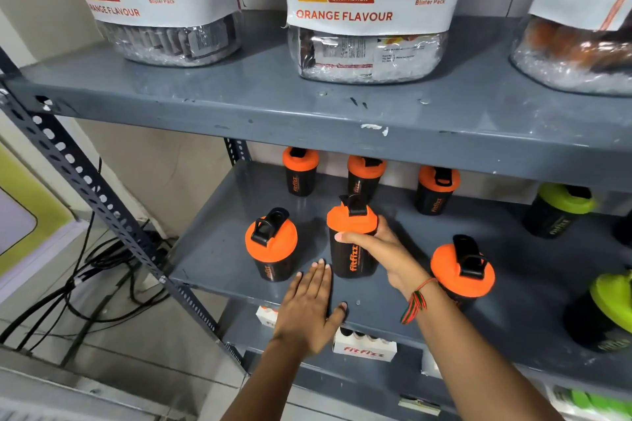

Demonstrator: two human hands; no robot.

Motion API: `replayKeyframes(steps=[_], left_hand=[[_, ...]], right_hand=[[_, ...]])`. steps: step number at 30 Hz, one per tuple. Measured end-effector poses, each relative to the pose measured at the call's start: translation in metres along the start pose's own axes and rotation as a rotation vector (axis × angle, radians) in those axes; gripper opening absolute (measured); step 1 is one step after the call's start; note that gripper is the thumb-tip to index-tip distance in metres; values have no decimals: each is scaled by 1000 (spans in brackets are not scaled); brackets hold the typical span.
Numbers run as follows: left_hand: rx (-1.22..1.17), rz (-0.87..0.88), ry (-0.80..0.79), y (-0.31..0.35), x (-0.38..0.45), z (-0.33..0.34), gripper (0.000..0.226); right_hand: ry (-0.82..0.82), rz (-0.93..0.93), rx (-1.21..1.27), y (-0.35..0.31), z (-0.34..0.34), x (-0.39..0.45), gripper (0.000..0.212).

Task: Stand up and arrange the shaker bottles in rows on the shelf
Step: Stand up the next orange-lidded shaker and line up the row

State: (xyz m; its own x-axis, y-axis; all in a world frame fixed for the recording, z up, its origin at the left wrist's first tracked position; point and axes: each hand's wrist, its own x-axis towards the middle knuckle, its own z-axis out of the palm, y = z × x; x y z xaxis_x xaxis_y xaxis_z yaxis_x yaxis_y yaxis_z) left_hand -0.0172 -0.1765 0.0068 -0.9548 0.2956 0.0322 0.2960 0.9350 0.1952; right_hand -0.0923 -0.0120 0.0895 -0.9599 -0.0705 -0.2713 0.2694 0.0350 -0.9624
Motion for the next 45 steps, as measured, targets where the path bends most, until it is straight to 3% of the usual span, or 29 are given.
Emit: replayKeyframes(steps=[2, 5, 8, 18, 25, 29, 31, 36, 45], left_hand=[[7, 0, -15, 1, -1, -2, 76], [11, -5, -49, 1, -1, -4, 74], [26, -2, -90, 1, 0, -6, 79], [10, 10, -118, 1, 0, -9, 87], [-1, -15, -131, 0, 0, -9, 72], [11, -1, -95, 2, -6, -7, 94], [5, -20, -72, 2, -9, -4, 96], [20, -55, -76, 3, -10, -4, 72], [44, -42, -62, 1, -10, 3, 79]], right_hand=[[-1, 42, 30, -3, -1, -19, 62], [3, 105, 66, -3, -5, -45, 71], [20, 134, 109, -7, -8, -70, 62], [65, 147, 140, -13, -9, -94, 69], [192, -20, 125, -7, 2, -80, 75], [295, -120, 29, 6, 9, -64, 76], [303, -143, 9, 15, 12, -58, 76], [301, -144, -27, 37, 17, -49, 78], [308, -209, -81, 50, 26, -47, 77]])
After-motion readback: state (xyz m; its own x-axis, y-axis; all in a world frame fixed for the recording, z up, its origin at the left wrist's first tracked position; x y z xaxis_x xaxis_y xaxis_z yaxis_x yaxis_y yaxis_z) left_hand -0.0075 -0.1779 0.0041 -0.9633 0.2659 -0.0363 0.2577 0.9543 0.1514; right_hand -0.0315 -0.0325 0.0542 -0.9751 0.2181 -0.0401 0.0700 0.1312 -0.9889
